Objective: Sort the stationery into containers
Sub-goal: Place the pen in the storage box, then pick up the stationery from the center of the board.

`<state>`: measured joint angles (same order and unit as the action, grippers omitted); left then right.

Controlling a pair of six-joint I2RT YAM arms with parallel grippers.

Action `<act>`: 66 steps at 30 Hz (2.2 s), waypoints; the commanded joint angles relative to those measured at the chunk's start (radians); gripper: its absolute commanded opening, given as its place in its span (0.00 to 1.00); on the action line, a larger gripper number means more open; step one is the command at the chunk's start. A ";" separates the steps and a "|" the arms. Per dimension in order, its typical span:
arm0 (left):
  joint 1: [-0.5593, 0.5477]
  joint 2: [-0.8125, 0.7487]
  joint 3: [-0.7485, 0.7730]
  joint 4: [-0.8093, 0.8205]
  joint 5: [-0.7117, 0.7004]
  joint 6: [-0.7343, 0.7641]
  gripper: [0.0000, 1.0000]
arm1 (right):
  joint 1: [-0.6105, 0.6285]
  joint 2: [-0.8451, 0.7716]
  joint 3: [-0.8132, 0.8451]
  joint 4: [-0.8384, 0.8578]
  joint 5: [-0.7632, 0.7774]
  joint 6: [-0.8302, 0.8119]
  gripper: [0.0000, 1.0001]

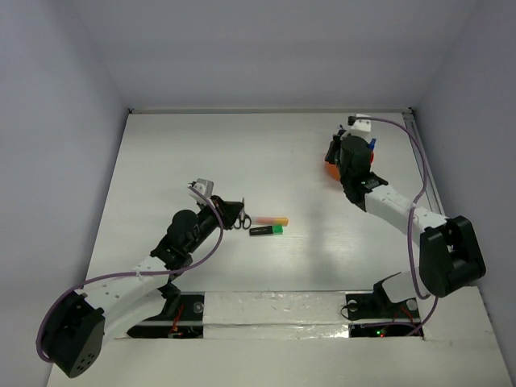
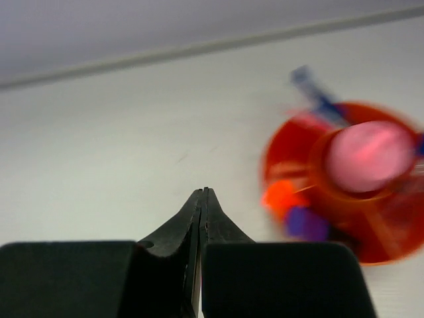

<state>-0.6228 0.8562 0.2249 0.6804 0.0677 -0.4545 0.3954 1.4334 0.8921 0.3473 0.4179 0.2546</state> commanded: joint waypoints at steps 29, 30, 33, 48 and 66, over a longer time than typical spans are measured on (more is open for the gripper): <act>-0.008 -0.022 0.013 0.054 -0.006 -0.001 0.03 | 0.283 0.239 0.054 -0.554 -0.729 0.284 0.68; -0.008 -0.026 0.011 0.053 -0.008 0.000 0.03 | 0.283 0.242 0.059 -0.551 -0.723 0.285 0.67; -0.008 -0.029 0.014 0.044 -0.011 0.000 0.03 | 0.283 0.246 0.071 -0.539 -0.673 0.287 0.65; -0.008 -0.037 0.013 0.042 -0.019 0.005 0.03 | 0.263 0.426 0.275 -0.519 -0.599 0.258 0.70; -0.008 -0.039 0.011 0.042 -0.026 0.007 0.03 | 0.263 0.637 0.610 -0.794 -0.542 0.144 0.49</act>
<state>-0.6228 0.8337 0.2249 0.6823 0.0452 -0.4545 0.6613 2.0338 1.4315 -0.3779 -0.1387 0.4335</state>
